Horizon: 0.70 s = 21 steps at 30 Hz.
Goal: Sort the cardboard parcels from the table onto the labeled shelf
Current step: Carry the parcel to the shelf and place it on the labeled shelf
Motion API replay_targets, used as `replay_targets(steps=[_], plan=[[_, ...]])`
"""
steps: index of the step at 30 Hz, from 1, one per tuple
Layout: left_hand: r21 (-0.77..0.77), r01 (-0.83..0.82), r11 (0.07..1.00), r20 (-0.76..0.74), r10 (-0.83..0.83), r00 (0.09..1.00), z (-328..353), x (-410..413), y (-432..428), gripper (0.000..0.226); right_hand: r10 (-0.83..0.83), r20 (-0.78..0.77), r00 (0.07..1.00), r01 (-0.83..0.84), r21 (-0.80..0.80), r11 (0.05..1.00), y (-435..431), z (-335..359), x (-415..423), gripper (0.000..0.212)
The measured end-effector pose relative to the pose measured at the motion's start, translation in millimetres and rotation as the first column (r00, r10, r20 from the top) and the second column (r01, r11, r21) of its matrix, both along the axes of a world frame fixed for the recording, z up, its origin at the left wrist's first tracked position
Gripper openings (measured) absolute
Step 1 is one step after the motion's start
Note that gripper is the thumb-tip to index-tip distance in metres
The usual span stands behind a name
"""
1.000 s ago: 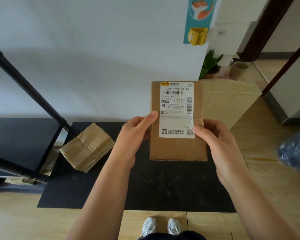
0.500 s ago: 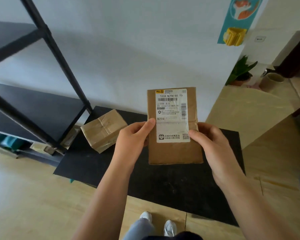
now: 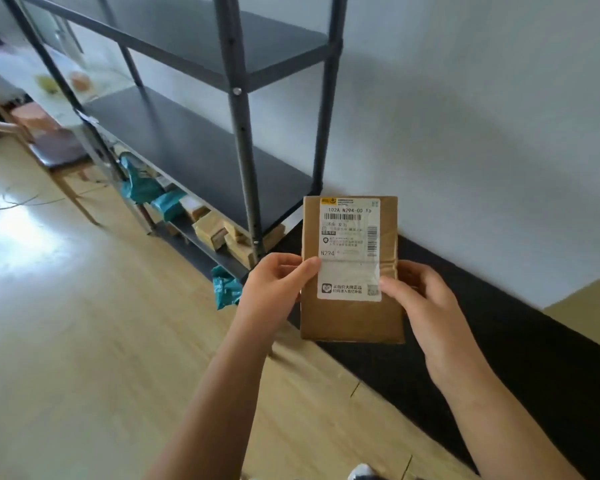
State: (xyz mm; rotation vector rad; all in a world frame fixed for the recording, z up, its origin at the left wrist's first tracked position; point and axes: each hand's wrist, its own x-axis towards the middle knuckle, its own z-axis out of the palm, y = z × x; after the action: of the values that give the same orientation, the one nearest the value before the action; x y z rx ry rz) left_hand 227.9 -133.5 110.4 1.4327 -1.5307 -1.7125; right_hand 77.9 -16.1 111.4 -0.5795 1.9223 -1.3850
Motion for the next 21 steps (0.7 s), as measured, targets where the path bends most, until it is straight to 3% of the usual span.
replay_targets(steps=[7, 14, 21], plan=[[0.019, -0.204, 0.979, -0.014, 0.204, 0.979, -5, 162, -73, 0.030, 0.181, 0.077, 0.980, -0.183, 0.019, 0.983, -103, -11, 143, 0.044], [0.028, -0.383, 0.923, -0.058, 0.384, 0.921, -1, 272, -128, 0.030, 0.301, 0.042, 0.953, -0.303, 0.043, 0.952, -189, -12, 246, 0.048], [0.012, -0.455, 0.890, -0.047, 0.455, 0.889, -21, 317, -198, 0.029, 0.451, 0.068, 0.890, -0.454, 0.055, 0.889, -278, -28, 280, 0.023]])
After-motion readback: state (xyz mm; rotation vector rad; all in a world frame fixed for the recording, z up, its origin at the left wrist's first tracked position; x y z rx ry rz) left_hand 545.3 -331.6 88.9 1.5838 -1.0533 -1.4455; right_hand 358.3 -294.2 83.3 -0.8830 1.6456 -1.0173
